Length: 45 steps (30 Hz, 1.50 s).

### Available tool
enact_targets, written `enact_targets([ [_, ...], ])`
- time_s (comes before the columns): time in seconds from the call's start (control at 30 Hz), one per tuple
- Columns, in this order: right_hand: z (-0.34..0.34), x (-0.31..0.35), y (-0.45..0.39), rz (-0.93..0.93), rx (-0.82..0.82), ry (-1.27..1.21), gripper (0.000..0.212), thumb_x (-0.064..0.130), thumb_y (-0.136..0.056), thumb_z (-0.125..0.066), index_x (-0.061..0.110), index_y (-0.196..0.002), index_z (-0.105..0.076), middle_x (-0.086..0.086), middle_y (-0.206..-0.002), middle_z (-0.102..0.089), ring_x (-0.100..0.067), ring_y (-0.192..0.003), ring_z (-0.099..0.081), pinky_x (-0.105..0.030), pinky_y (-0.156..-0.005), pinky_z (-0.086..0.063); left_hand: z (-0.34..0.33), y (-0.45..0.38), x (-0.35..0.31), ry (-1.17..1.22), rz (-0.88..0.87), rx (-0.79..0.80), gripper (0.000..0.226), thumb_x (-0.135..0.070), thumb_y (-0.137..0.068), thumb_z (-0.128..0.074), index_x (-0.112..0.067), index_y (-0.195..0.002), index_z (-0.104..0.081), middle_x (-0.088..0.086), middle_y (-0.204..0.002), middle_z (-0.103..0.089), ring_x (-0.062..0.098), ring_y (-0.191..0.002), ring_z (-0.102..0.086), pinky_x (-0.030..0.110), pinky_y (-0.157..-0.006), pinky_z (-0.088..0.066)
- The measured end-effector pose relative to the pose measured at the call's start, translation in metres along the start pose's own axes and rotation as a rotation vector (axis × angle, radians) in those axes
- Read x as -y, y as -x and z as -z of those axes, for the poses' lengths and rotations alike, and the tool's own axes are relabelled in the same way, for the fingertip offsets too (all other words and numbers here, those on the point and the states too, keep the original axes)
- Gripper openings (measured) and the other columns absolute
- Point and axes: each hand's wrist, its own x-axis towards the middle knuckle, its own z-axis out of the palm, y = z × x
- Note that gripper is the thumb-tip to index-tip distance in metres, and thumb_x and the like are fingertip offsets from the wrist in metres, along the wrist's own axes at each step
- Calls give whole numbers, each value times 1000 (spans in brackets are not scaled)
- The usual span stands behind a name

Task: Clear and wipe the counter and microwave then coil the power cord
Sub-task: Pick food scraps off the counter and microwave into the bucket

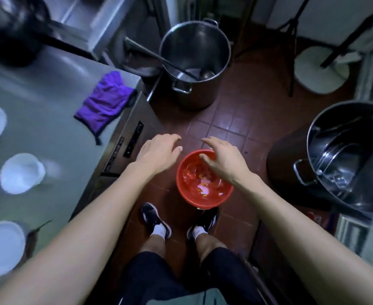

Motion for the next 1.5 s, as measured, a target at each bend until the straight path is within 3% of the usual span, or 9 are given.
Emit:
enact_targets([
  [0.2,38,86,5,192,-10,30,50,33,-87,-68,20,-134,-58,-1,-137,-60,-29,-122,-59,-48,-96,-50,40,76,34,93,125,-164,42,-42,-99,-49,-26,-137,-52,4,-137,-59,28,-126,-53,43,-103,-44],
  [0.43,17,191,35,378,21,83,51,34,-89,-67,18,-136,-57,-1,-140,-59,-28,-125,-56,-45,-97,-49,40,187,101,204,338,-292,39,-47,-96,-49,-35,-132,-54,5,-133,-62,34,-117,-59,42,-95,-47],
  [0.67,-36,291,109,506,35,92,49,29,-91,-66,16,-137,-57,-6,-140,-59,-28,-127,-55,-43,-104,-45,14,330,165,310,457,-414,40,-43,-98,-50,-30,-135,-55,3,-139,-59,29,-122,-57,40,-99,-47],
  [0.8,-71,346,156,586,93,134,48,32,-93,-63,20,-139,-55,-3,-141,-57,-27,-119,-59,-40,-100,-46,-8,412,193,340,522,-519,38,-41,-98,-51,-28,-133,-58,3,-134,-62,27,-119,-58,35,-92,-45],
  [1.0,-121,416,221,710,165,186,49,32,-96,-62,19,-142,-51,-4,-144,-55,-28,-129,-50,-42,-101,-44,-40,524,228,352,642,-590,39,-41,-98,-51,-28,-134,-56,5,-132,-63,32,-115,-60,38,-88,-48],
  [1.13,-151,460,254,792,209,169,46,27,-94,-64,17,-137,-57,-5,-139,-60,-28,-121,-58,-41,-101,-46,-65,588,247,393,740,-664,37,-42,-98,-50,-30,-131,-57,1,-130,-64,28,-115,-59,35,-87,-45],
  [1.27,-186,502,281,911,252,207,46,30,-93,-64,18,-137,-58,-5,-138,-61,-26,-127,-55,-42,-105,-44,-92,646,265,450,843,-750,37,-41,-97,-51,-29,-132,-57,0,-129,-65,26,-112,-61,35,-83,-49],
  [1.4,-225,540,305,1016,313,250,45,33,-93,-65,21,-136,-58,-2,-135,-63,-25,-116,-61,-38,-95,-47,-120,694,279,494,950,-793,37,-40,-97,-50,-27,-131,-58,0,-127,-66,24,-108,-63,32,-79,-47],
  [1.5,-255,563,319,1061,398,237,44,30,-92,-64,21,-135,-58,-3,-137,-62,-26,-121,-58,-38,-97,-46,-140,727,289,545,1035,-807,35,-40,-98,-49,-31,-131,-56,-3,-125,-66,22,-98,-65,35,-74,-50],
])
